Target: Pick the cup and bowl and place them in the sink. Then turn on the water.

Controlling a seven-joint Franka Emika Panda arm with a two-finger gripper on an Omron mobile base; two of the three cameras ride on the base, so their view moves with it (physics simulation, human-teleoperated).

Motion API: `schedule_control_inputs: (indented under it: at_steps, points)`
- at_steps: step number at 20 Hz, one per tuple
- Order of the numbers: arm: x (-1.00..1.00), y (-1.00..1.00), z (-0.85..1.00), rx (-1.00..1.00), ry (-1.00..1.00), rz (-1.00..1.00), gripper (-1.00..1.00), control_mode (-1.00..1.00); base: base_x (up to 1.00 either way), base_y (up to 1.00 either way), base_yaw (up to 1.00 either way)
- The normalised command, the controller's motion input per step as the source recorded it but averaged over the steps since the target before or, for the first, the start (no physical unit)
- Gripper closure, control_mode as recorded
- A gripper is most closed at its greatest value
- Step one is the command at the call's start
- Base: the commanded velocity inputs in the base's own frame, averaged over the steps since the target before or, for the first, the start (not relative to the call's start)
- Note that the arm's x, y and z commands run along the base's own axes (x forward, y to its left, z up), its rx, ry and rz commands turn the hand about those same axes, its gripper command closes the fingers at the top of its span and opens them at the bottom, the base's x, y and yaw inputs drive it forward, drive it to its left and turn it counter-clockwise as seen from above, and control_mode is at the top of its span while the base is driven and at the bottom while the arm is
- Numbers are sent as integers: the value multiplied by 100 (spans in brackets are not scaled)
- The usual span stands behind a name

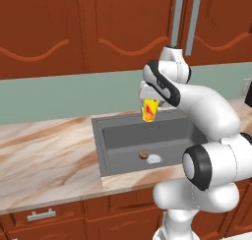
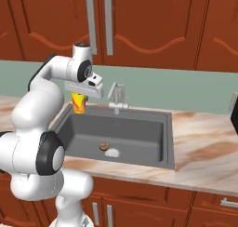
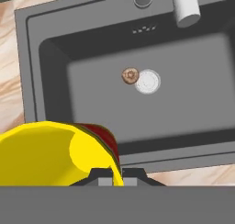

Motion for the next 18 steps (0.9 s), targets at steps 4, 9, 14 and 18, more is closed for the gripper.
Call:
schedule_control_inputs:
  at_steps: [4,9,14,18]
  points:
    - [0,0,0,0,0,0,100,100,5,36,-11]
    - [0,0,0,0,0,0,100,100,1,18,-6]
    - [0,0,-8,0,0,0,100,-100,0,0,0]
    - [8,13,-67,-3,0,0,100,-100,0,0,0]
